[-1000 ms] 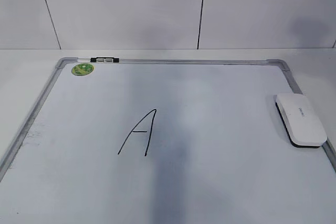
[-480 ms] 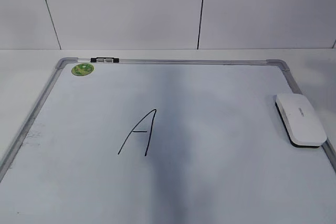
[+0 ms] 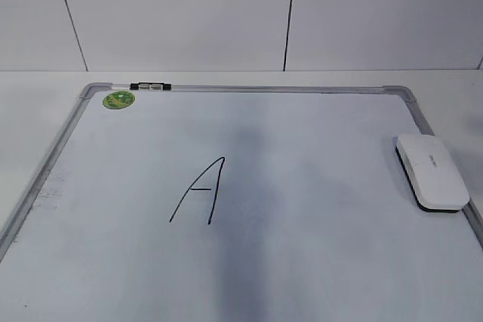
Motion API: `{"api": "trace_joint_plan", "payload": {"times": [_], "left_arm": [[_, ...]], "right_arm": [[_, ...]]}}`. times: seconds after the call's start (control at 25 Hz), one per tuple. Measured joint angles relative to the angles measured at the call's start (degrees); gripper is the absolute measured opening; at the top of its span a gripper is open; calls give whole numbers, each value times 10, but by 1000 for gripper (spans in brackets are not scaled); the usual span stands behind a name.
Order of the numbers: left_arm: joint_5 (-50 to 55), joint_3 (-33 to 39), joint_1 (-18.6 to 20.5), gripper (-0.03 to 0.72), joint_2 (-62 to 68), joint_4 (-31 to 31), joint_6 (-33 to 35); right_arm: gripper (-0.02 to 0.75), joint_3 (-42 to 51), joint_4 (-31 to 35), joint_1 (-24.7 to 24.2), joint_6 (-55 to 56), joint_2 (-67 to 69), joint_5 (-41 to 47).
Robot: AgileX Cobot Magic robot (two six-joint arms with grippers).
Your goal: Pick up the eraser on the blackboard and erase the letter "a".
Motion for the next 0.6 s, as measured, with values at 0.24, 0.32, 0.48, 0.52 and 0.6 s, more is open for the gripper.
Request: {"api": "trace_joint_plan", "payload": {"times": [0.24, 0.32, 0.48, 0.52, 0.6], "left_arm": [[-18, 112, -12, 237, -96, 17, 0], [-26, 149, -16, 237, -124, 24, 0], [-41, 214, -23, 236, -174, 29, 0], [-43, 230, -24, 236, -187, 31, 0], [-51, 261, -24, 235, -208, 40, 0]], "right_arm": [[579, 100, -22, 0, 0, -112, 1], [579, 136, -32, 0, 0, -147, 2], [579, 203, -50, 0, 0, -209, 2], [579, 216, -52, 0, -1, -218, 2], [579, 248, -59, 0, -1, -235, 3]]}}
